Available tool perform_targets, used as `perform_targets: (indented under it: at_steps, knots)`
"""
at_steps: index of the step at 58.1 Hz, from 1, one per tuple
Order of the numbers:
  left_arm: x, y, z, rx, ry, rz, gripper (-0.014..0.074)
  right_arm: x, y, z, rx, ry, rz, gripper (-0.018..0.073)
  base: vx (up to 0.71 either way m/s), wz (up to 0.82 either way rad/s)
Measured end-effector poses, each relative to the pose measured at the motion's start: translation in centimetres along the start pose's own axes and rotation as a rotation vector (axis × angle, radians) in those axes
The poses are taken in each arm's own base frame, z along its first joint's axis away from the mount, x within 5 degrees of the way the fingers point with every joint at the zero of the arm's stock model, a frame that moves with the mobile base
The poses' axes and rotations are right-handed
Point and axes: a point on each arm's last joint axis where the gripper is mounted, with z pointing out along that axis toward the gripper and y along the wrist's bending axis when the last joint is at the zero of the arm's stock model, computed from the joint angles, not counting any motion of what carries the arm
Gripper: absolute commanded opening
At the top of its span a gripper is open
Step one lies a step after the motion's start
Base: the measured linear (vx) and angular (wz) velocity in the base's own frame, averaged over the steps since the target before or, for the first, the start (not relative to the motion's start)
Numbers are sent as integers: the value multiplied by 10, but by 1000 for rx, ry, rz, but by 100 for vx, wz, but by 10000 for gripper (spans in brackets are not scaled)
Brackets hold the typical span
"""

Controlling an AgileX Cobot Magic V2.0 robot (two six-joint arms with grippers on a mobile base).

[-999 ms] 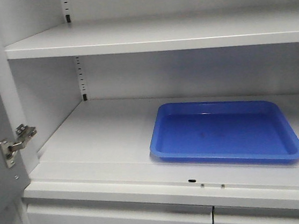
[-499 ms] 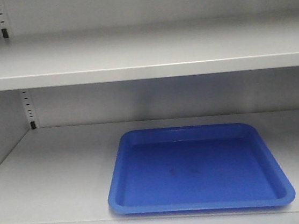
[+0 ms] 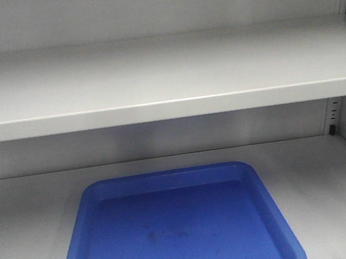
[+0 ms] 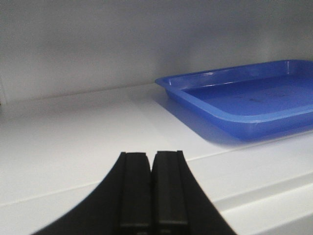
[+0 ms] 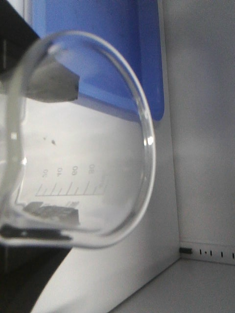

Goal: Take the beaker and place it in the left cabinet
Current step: 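Extend the right gripper and lower the beaker onto the blue tray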

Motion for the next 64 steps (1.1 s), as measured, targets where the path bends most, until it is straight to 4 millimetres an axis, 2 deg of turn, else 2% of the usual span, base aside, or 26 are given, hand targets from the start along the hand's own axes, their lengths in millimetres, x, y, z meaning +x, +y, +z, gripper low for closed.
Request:
perform_targets:
  at_steps: [34, 42, 46, 50, 58, 64]
  knots:
    - [0, 0, 0, 0, 0, 0, 1, 0, 0, 0, -4, -5, 5, -3, 1, -2]
    - [0, 0, 0, 0, 0, 0, 1, -10, 8, 8, -76, -102, -2, -3, 0, 0]
    - [0, 0, 0, 0, 0, 0, 1, -16, 15, 20, -146, -168, -13, -3, 0, 0]
    - [0, 0, 0, 0, 0, 0, 1, -20, 24, 40, -223, -211, -19, -3, 0, 0]
    - [0, 0, 0, 0, 0, 0, 1, -23, 43, 91, -354, -208, -46, -3, 0, 0]
    - [0, 0, 0, 0, 0, 0, 1, -24, 66, 132, -476, -178, -127, -3, 0, 0]
